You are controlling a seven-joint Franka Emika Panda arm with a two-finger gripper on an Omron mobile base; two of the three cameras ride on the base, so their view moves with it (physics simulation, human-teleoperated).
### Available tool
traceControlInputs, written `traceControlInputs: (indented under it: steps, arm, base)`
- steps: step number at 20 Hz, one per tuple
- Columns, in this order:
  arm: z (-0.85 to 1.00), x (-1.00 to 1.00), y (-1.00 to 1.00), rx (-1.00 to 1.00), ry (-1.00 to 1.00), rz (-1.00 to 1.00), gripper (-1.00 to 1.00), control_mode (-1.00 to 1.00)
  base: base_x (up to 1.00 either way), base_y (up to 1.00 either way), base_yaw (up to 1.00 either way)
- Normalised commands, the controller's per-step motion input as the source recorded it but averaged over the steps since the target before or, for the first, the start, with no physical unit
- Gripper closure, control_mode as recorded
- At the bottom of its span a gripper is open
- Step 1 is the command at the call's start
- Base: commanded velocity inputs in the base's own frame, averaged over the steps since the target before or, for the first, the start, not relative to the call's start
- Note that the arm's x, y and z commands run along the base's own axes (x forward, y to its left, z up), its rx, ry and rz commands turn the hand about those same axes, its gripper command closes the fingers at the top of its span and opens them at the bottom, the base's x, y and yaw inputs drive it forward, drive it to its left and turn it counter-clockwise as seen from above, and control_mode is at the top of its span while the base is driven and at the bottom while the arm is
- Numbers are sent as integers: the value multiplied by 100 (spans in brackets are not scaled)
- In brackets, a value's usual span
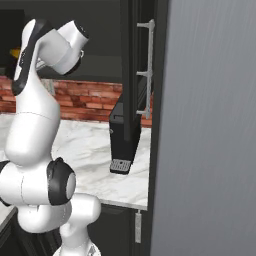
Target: Pick the mug on the counter and place it in the cabinet with the handle facing the right, like the mugs already inside.
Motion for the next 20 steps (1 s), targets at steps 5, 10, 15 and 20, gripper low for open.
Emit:
traceControlInputs:
  steps: [5, 10, 15, 20]
  arm:
    - [-22, 38, -21, 11, -14, 8, 100, -100]
    - [-7, 42, -3, 2, -14, 4, 100, -100]
    - [7, 56, 1, -4, -4, 0, 100, -100]
    - [14, 53, 2, -6, 14, -3, 100, -100]
  base:
    - [0, 0, 0]
    - [0, 0, 0]
    - [0, 0, 0]
    - [0, 0, 0]
